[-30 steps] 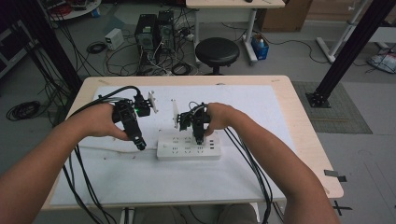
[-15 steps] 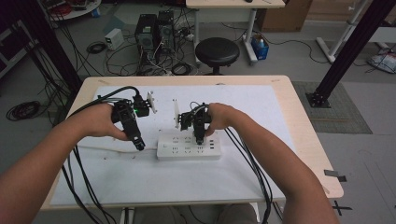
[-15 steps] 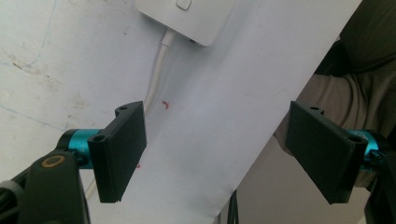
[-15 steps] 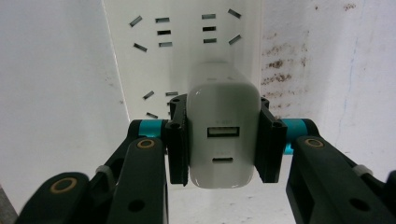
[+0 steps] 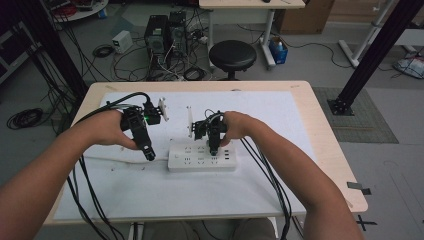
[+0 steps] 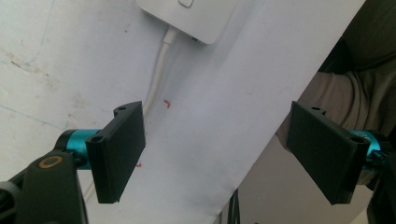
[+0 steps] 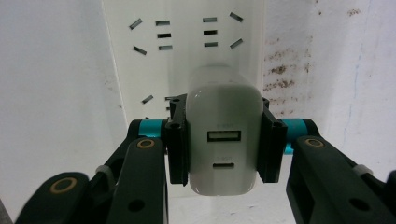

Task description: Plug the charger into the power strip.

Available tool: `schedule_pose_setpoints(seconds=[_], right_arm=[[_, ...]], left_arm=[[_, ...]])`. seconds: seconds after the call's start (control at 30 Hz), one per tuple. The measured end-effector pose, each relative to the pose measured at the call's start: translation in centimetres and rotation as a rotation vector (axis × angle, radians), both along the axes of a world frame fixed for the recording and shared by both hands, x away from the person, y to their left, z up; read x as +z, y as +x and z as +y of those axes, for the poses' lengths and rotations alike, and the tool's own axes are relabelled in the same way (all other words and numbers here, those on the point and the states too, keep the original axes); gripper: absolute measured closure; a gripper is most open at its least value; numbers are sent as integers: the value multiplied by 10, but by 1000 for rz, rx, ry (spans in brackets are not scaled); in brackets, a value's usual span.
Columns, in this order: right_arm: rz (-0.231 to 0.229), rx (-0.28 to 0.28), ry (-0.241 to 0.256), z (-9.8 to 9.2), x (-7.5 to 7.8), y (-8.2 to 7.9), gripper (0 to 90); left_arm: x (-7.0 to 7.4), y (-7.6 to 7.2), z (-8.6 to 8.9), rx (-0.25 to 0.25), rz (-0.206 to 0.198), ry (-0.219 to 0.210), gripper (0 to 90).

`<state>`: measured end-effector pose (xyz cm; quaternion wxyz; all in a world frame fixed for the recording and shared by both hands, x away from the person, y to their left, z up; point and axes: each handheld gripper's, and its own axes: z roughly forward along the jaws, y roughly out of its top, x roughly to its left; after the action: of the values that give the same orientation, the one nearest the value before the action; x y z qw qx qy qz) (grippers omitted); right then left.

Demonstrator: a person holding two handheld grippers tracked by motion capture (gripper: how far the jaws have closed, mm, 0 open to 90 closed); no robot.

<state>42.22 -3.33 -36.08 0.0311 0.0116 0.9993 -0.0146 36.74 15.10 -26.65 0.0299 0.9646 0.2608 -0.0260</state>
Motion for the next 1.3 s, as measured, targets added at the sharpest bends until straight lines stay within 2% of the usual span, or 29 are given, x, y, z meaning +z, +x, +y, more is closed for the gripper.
schedule_pose_setpoints(seconds=[0.1, 0.13, 0.17, 0.23, 0.27, 0.33, 0.37, 0.4, 0.43, 0.53, 0.63, 0.67, 0.7, 0.77, 0.8, 0.87, 0.93, 1.0, 1.07, 1.1, 1.17, 1.2, 1.3], right_arm=[[13, -3, 7, 0, -1, 1, 626], [-5, 16, 2, 0, -2, 0, 626], [0, -5, 14, -1, -2, 0, 626], [-15, 2, 15, -2, -2, -3, 627], [-2, -1, 24, -3, -3, -1, 626], [-5, 4, 14, -1, -3, -1, 626], [4, 9, 25, -3, -3, 1, 626], [10, -23, 35, -5, -3, 0, 626], [-8, 5, 42, -6, -4, -2, 626], [2, -18, 65, -9, -5, -1, 625], [-4, -35, 60, -9, -5, -3, 623], [-12, -12, 58, -8, -5, -2, 621], [-23, -17, 50, -6, -5, -3, 617], [-3, -66, 26, -4, -4, -3, 572], [0, -101, 42, -4, -2, -2, 452], [43, -137, 93, -7, 10, 1, 288], [79, -179, 107, -11, 24, 0, 193], [84, -215, 102, -17, 38, -3, 191], [81, -244, 50, -24, 47, -9, 117], [71, -263, 36, -27, 52, -12, 116], [46, -316, 35, -36, 64, -19, 116], [41, -325, 58, -42, 70, -22, 116], [23, -403, 96, -58, 91, -33, 116]], left_arm=[[1, 0, -1, 2, -7, -3, 201], [2, -1, -1, 0, -9, -8, 201], [3, 0, -2, -6, -7, -5, 201], [3, 0, -1, -11, -5, -10, 201], [3, 1, -1, -11, -9, -5, 202], [2, 1, 0, -5, -6, -1, 202], [2, 0, -1, -1, -6, -1, 202], [2, 0, -1, -5, -3, -8, 202], [2, 0, -1, -8, -3, -12, 201], [2, -1, -2, -10, -12, -15, 201], [1, -1, -2, -10, -4, -12, 201], [0, -1, -2, -7, -6, -10, 201], [0, -1, -1, -7, -5, -9, 202], [1, -1, -2, -7, -8, -14, 202], [1, -1, -2, -4, -13, -23, 202], [0, -2, -3, -19, -14, -24, 201], [-1, -2, -4, -26, -14, -19, 202], [-1, -3, -5, -30, -17, -13, 201], [1, -4, -7, -36, -23, -7, 201], [2, -4, -8, -36, -24, -4, 201], [4, -6, -10, -32, -30, -5, 201], [5, -8, -11, -27, -34, -6, 201], [10, -10, -12, -32, -45, 0, 201]])
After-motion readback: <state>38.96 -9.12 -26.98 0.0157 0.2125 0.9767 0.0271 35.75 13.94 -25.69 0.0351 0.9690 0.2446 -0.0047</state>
